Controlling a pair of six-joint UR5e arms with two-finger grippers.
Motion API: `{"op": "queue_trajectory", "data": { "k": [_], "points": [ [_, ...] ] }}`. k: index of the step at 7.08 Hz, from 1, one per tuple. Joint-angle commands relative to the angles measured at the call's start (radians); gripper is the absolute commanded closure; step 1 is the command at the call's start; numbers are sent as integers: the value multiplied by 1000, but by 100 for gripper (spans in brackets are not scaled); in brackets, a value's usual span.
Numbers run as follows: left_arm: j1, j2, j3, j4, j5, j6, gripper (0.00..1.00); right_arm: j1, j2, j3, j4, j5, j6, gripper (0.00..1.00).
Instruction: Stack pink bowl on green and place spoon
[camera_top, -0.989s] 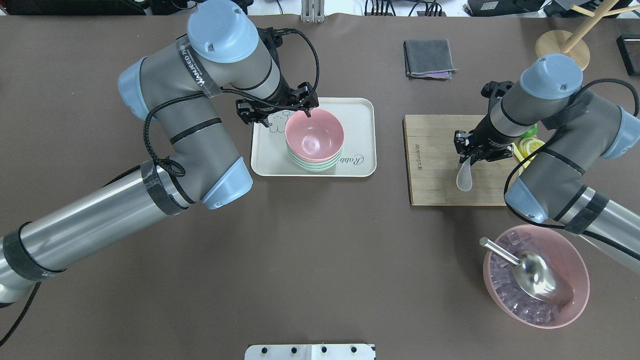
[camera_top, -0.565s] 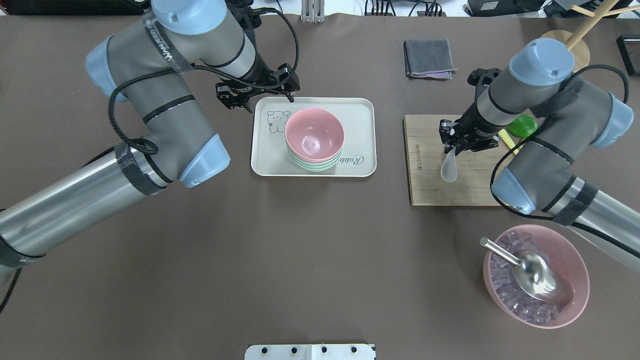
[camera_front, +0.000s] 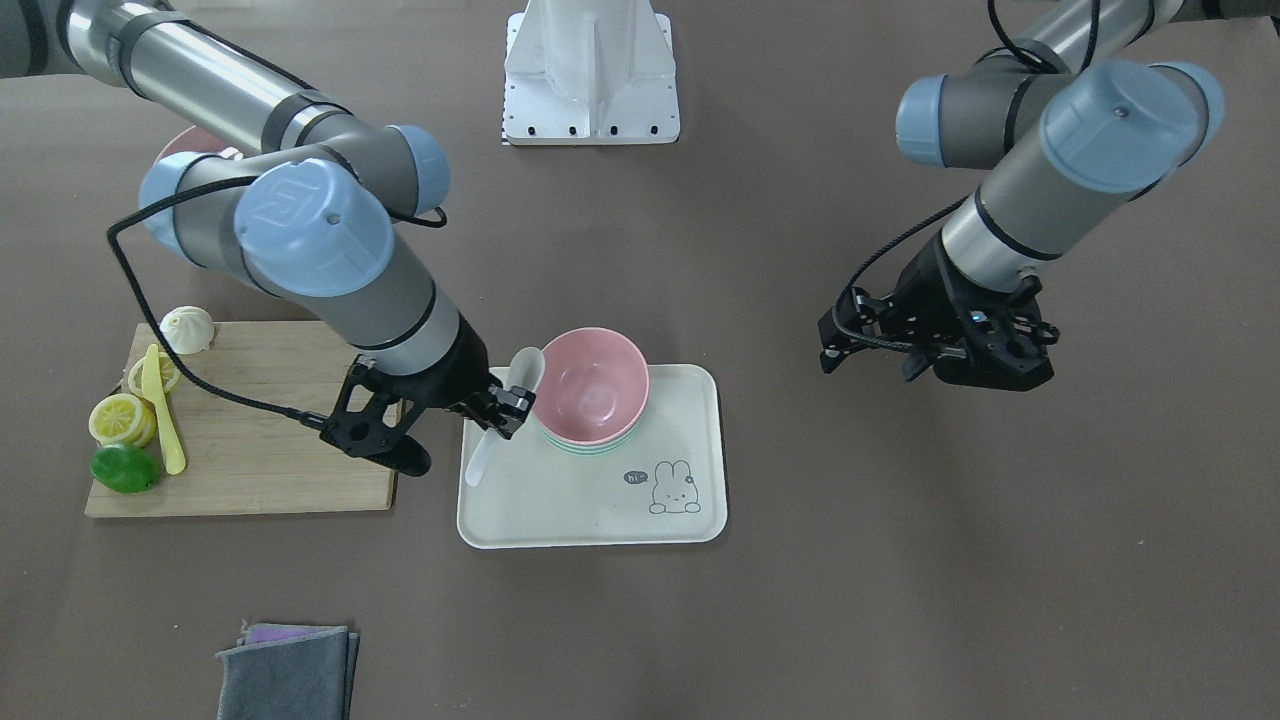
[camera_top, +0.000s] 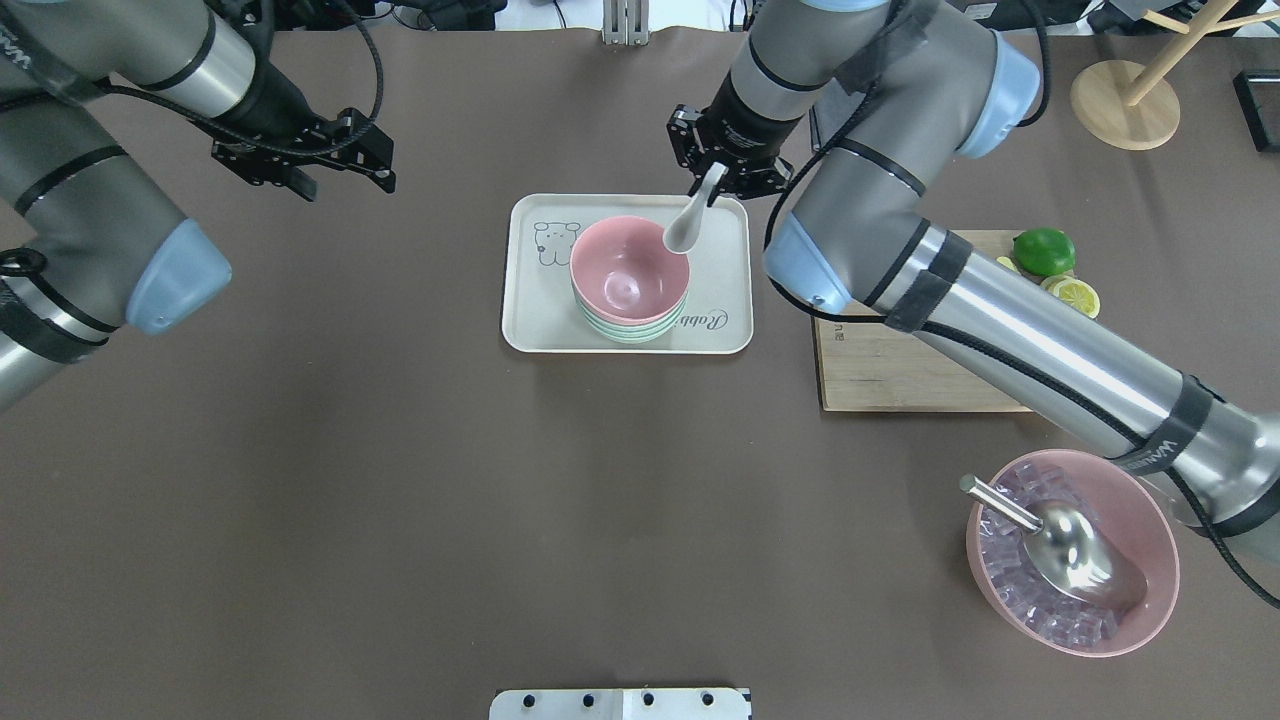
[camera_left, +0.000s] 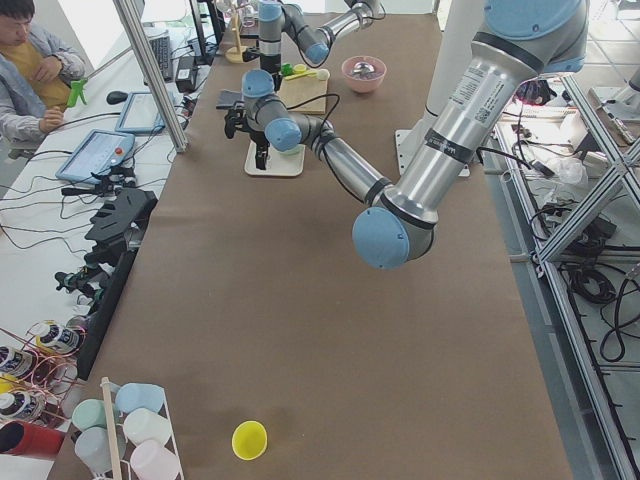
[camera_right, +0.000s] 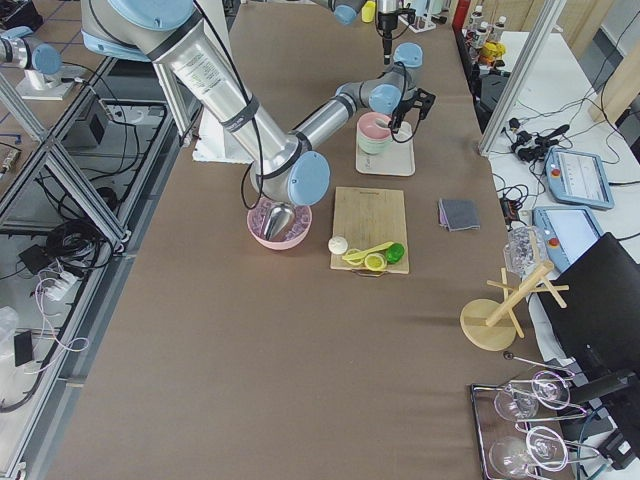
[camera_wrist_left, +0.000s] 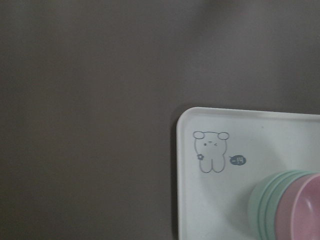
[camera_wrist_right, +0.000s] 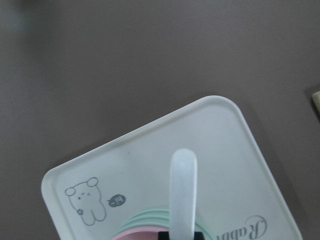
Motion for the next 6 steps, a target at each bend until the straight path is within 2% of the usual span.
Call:
{"op": "queue_trajectory", "data": {
  "k": [1, 2, 3, 4, 5, 6],
  "points": [
    [-18, 16, -3, 0, -12, 24, 6, -37, 39, -22, 37, -24, 62, 100],
    [-16, 16, -2, 0, -12, 24, 6, -37, 30, -22, 72, -25, 55, 29],
    [-16, 18, -2, 0, -12, 22, 6, -36, -11, -13, 114, -25, 31, 0],
    [-18, 21, -2, 0, -12, 22, 6, -4, -54, 2, 105, 10, -30, 0],
    [-18, 28, -2, 0, -11, 27, 6, 106, -156, 22, 106, 186, -157, 0],
    [-26, 60, -11, -2, -9, 42, 3, 248, -280, 36, 109, 314, -368, 0]
  ]
}}
